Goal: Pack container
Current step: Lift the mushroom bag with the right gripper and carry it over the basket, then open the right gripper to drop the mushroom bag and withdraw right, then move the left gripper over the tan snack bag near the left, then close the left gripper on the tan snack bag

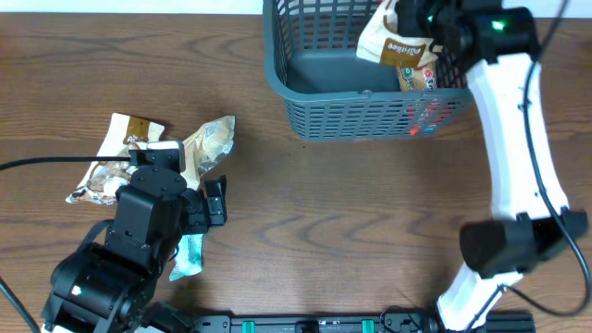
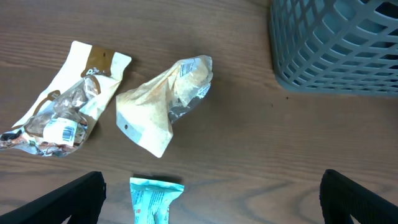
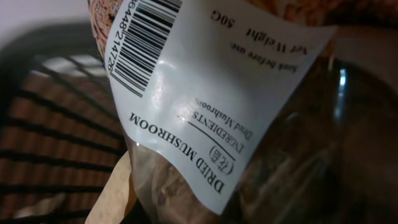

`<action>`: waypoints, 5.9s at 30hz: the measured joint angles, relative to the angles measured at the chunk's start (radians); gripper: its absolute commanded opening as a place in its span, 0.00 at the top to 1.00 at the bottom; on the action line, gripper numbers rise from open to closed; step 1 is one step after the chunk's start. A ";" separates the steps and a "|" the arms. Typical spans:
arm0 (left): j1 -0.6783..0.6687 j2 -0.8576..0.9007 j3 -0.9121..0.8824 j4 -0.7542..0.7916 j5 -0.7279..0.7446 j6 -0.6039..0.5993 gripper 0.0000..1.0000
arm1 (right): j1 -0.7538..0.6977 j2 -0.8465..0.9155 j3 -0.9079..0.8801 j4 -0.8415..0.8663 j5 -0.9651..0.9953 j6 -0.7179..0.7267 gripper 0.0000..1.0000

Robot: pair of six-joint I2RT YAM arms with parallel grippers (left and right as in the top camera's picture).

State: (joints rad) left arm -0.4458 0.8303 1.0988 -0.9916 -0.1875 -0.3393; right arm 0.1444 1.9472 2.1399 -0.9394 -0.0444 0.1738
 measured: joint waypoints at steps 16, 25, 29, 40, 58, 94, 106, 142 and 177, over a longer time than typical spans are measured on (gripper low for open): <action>0.000 0.000 0.000 0.000 0.000 0.000 0.01 | -0.008 0.139 -0.002 -0.021 -0.011 -0.062 0.53; 0.000 0.000 0.000 0.000 0.000 0.000 0.02 | -0.025 0.150 -0.002 -0.011 -0.014 -0.080 0.16; 0.000 0.000 0.000 0.000 0.000 0.000 0.01 | -0.034 0.151 0.005 -0.006 -0.018 -0.080 0.01; 0.000 0.000 0.000 0.000 0.000 0.000 0.01 | -0.063 0.162 0.334 -0.037 -0.154 -0.079 0.01; 0.000 0.000 0.000 0.000 0.000 0.000 0.01 | -0.314 0.151 0.734 -0.335 -0.042 -0.067 0.01; 0.181 0.319 0.003 0.290 -0.171 -0.430 0.01 | -0.791 0.151 0.733 -0.659 -0.072 0.025 0.01; 0.371 0.512 0.035 0.327 0.052 -0.819 0.01 | -0.791 0.151 0.733 -0.660 -0.072 0.025 0.01; 0.393 0.879 0.043 0.484 0.293 -1.684 0.01 | -0.791 0.151 0.733 -0.661 -0.072 0.026 0.01; 0.464 0.991 0.273 0.165 0.319 -1.685 0.01 | -0.791 0.151 0.733 -0.661 -0.072 0.027 0.01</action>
State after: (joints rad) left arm 0.0185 1.8214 1.3716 -0.8268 0.1314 -2.0239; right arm -0.6468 2.0987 2.8731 -1.6001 -0.1169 0.2012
